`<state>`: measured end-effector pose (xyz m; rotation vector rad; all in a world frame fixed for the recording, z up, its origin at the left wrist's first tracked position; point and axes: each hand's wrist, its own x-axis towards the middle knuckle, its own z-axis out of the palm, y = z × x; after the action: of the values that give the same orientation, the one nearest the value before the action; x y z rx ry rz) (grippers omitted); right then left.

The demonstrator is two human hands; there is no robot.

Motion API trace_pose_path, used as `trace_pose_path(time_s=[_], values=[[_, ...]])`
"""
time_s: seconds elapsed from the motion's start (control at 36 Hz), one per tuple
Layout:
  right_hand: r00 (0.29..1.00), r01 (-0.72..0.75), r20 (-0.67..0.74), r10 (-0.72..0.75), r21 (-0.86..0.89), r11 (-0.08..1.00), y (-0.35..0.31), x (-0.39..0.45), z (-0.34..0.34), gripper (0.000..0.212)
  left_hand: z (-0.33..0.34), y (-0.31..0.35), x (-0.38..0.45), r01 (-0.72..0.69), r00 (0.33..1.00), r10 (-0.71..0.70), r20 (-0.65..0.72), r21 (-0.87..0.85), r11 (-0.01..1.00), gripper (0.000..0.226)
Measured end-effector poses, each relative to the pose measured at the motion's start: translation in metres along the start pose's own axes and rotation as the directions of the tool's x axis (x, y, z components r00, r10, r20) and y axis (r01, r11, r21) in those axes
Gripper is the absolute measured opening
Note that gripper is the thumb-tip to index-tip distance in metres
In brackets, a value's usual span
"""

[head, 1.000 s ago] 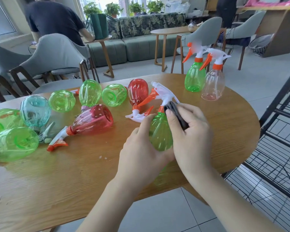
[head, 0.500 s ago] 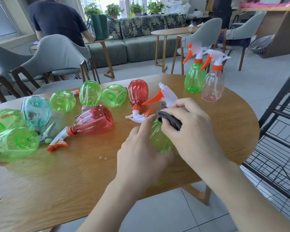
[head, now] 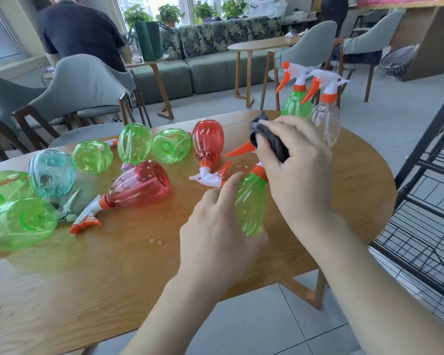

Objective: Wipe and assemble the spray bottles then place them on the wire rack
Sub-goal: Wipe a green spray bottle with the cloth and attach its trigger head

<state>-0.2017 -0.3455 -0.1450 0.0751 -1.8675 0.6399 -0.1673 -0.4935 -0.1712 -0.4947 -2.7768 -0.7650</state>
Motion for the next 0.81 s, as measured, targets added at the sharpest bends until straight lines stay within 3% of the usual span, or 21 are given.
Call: trace_pose_path(time_s=[0.17, 0.36, 0.61, 0.81], values=[[0.999, -0.034, 0.017, 0.034, 0.018, 0.999, -0.003, -0.011, 0.003, 0.015, 0.001, 0.002, 0.000, -0.001, 1.000, 0.001, -0.012, 0.023, 1.000, 0.091], [0.982, 0.078, 0.156, -0.103, 0.156, 0.985, -0.018, -0.018, 0.012, 0.015, 0.001, 0.002, 0.001, -0.001, 1.000, 0.001, -0.012, 0.011, 1.000, 0.064], [0.994, -0.075, 0.077, 0.073, 0.017, 0.997, 0.011, -0.009, -0.001, 0.017, -0.001, -0.004, 0.000, 0.015, 1.000, -0.015, 0.001, -0.059, 0.998, 0.091], [0.977, -0.016, 0.211, -0.012, 0.134, 0.991, 0.005, -0.011, -0.004, 0.017, -0.003, -0.008, 0.001, 0.025, 1.000, -0.025, -0.007, -0.052, 0.998, 0.089]])
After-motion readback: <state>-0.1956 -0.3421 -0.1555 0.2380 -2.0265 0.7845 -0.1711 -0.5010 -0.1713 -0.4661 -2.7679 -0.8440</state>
